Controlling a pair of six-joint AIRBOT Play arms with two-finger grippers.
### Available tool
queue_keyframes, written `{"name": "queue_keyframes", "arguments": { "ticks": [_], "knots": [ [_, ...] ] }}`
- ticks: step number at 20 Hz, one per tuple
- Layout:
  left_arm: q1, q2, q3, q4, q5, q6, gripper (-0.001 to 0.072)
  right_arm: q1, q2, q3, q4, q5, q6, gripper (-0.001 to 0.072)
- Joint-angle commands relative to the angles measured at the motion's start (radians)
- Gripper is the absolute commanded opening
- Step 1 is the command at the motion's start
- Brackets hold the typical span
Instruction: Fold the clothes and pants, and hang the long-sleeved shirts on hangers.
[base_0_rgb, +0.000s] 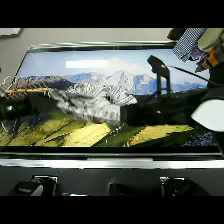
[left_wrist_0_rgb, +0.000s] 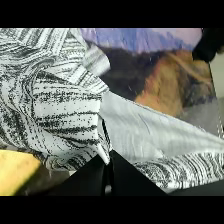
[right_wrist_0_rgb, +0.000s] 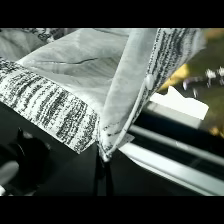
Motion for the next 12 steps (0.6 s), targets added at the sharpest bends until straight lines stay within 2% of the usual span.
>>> {"name": "queue_keyframes", "arguments": {
  "ticks": [1,4,7,9,12],
  "knots": [
    [-0.179,0.118,-0.068,0.094,-0.074,-0.244,0.0039,0.0,0.045,-0.018,-0.055,0.24,-0.015,0.0043],
    [-0.371,0.132,-0.217,0.138,-0.042,-0.401,0.0039,0.0,0.051,-0.156,-0.059,0.199,-0.023,0.0044],
    [-0.554,0.11,-0.401,0.138,0.182,-0.483,0.004,0.0,0.051,-0.36,-0.029,0.014,0.008,0.0044],
    [-0.646,0.064,-0.501,0.138,0.318,-0.501,0.0039,0.0,0.051,-0.484,-0.018,-0.138,0.046,0.0044],
    [-0.728,-0.033,-0.576,0.138,0.426,-0.5,0.004,0.0,0.041,-0.608,-0.026,-0.325,0.115,0.0043]
  ]
}}
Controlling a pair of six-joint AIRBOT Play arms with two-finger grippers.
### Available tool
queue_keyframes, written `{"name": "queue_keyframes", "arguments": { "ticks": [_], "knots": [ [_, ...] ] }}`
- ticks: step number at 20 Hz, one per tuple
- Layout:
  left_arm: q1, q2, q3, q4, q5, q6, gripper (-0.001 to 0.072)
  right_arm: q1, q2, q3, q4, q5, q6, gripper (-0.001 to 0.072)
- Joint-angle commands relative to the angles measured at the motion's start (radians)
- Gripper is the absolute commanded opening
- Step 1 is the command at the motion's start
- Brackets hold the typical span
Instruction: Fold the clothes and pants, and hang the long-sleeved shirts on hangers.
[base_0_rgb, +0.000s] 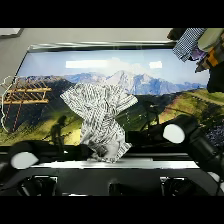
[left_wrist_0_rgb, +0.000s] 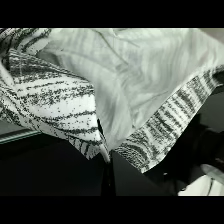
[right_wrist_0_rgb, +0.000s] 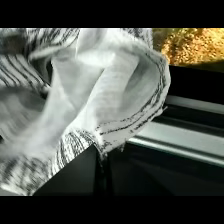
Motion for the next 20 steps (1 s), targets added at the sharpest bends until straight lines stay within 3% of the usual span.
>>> {"name": "queue_keyframes", "arguments": {
  "ticks": [1,5,8,13,17,20],
  "knots": [
    [-0.117,-0.1,-0.098,0.006,0.171,-0.038,0.004,0.0,-0.019,-0.144,0.006,-0.231,0.077,0.0043],
    [-0.143,-0.16,-0.097,0.006,0.222,0.024,0.007,0.0,-0.109,-0.16,0.002,-0.284,0.083,0.0044],
    [-0.082,-0.124,-0.087,0.006,0.203,0.059,0.0408,-0.002,-0.116,-0.156,-0.049,-0.262,0.096,0.0044],
    [0.11,-0.063,0.014,0.006,0.047,0.227,0.0415,-0.002,-0.105,-0.101,-0.174,-0.166,0.119,0.0044],
    [0.249,-0.057,0.124,0.006,-0.077,0.404,0.0415,-0.002,-0.103,0.065,-0.338,-0.103,0.084,0.0044],
    [0.302,-0.059,0.147,0.006,-0.086,0.426,0.0415,-0.002,-0.104,0.245,-0.495,-0.055,0.003,0.0044]
  ]
}}
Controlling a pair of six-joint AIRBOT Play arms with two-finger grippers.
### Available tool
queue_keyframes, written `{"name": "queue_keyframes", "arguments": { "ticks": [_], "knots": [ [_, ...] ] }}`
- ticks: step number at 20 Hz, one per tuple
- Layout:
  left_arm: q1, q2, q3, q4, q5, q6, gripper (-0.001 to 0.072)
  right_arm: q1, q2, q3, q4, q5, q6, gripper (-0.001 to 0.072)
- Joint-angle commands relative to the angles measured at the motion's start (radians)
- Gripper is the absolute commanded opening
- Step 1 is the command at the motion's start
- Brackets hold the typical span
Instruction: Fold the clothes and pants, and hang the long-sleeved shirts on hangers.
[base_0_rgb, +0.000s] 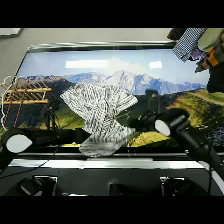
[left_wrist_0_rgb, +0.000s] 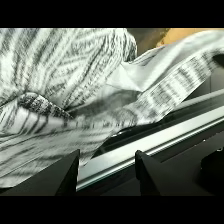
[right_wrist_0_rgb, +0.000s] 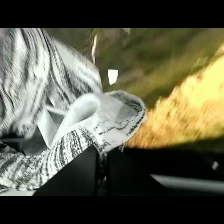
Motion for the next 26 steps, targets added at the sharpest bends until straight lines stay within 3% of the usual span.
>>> {"name": "queue_keyframes", "arguments": {
  "ticks": [1,6,8,10,12,16,18,19,21,22,26],
  "knots": [
    [0.07,-0.001,0.036,0.001,-0.047,0.071,0.0415,0.0,-0.001,0.202,-0.192,0.061,-0.105,0.0044],
    [0.071,-0.011,0.03,0.014,-0.03,0.07,0.0415,0.0,-0.005,0.338,-0.237,0.122,-0.291,0.0044],
    [0.072,-0.014,0.026,0.015,-0.006,0.067,0.0415,0.0,-0.017,0.279,-0.242,0.215,-0.348,0.0044],
    [0.074,-0.022,0.026,0.015,0.016,0.067,0.0415,0.0,-0.015,0.147,-0.281,0.2,-0.337,0.0043],
    [0.074,-0.035,0.026,0.014,0.035,0.067,0.0415,-0.001,-0.015,-0.013,-0.343,0.107,-0.202,0.0043],
    [0.074,-0.076,0.026,0.014,0.049,0.053,0.0415,0.0,-0.038,-0.172,-0.335,-0.094,0.476,0.0048],
    [0.074,-0.095,0.026,0.014,0.063,0.04,0.0415,-0.001,-0.066,-0.169,-0.331,-0.145,0.665,0.0107],
    [0.074,-0.101,0.026,0.014,0.072,0.04,0.0415,-0.001,-0.073,-0.164,-0.329,-0.153,0.734,0.0188],
    [0.077,-0.103,0.026,0.014,0.079,0.04,0.0415,-0.001,-0.066,-0.145,-0.254,-0.151,0.786,0.0479],
    [0.081,-0.103,0.026,0.014,0.077,0.041,0.0415,0.0,-0.054,-0.13,-0.154,-0.142,0.751,0.0528],
    [0.133,-0.103,0.026,0.015,0.078,0.045,0.0415,0.032,-0.014,-0.124,0.248,-0.075,0.655,0.0565]
  ]
}}
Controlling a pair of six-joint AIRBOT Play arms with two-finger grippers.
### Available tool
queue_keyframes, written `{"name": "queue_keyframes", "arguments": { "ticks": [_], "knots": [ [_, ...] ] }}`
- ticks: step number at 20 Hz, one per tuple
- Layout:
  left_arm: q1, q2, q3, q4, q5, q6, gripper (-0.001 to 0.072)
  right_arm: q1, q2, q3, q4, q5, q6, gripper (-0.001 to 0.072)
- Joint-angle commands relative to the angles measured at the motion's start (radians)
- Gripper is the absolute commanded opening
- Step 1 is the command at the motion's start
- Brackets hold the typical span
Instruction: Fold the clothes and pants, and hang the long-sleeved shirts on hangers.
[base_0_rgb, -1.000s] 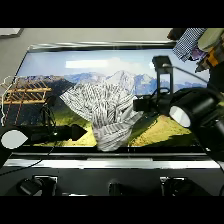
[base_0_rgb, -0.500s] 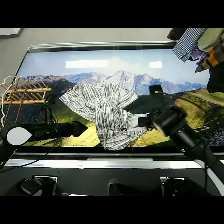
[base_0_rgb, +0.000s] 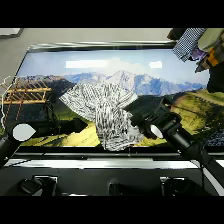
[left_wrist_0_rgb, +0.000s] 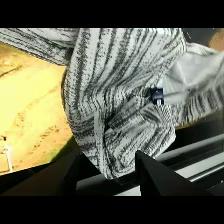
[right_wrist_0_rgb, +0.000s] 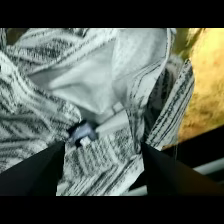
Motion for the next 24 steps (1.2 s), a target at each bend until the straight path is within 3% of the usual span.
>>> {"name": "queue_keyframes", "arguments": {
  "ticks": [1,3,6,8,11,18,21,22,24],
  "knots": [
    [0.053,-0.002,0.0,0.002,0.004,0.002,0.0415,0.058,0.014,0.0,0.287,0.023,0.047,0.0565],
    [0.098,-0.002,0.0,0.002,0.004,0.002,0.0415,0.126,-0.014,-0.014,0.274,-0.072,0.186,0.0562],
    [0.148,-0.002,0.0,0.001,0.004,0.001,0.0415,0.17,-0.135,-0.015,0.388,-0.243,0.186,0.056],
    [0.163,-0.002,0.0,0.0,0.002,0.001,0.0416,0.161,-0.178,-0.015,0.348,-0.294,0.186,0.0549],
    [0.163,-0.002,0.0,0.002,0.003,0.003,0.0415,0.106,-0.146,-0.012,0.291,-0.258,0.186,0.0549],
    [0.163,-0.002,0.0,0.002,0.003,0.012,0.0415,0.067,-0.209,-0.013,0.456,-0.232,0.186,0.0542],
    [0.163,-0.002,0.0,0.007,0.003,0.012,0.0415,0.068,-0.291,-0.012,0.512,-0.269,0.185,0.0485],
    [0.163,-0.002,0.0,0.009,0.003,0.012,0.0415,0.068,-0.306,-0.012,0.517,-0.295,0.185,0.0394],
    [0.163,-0.002,0.0,0.008,0.003,0.012,0.0415,0.068,-0.303,-0.012,0.515,-0.302,0.183,0.0052]
  ]
}}
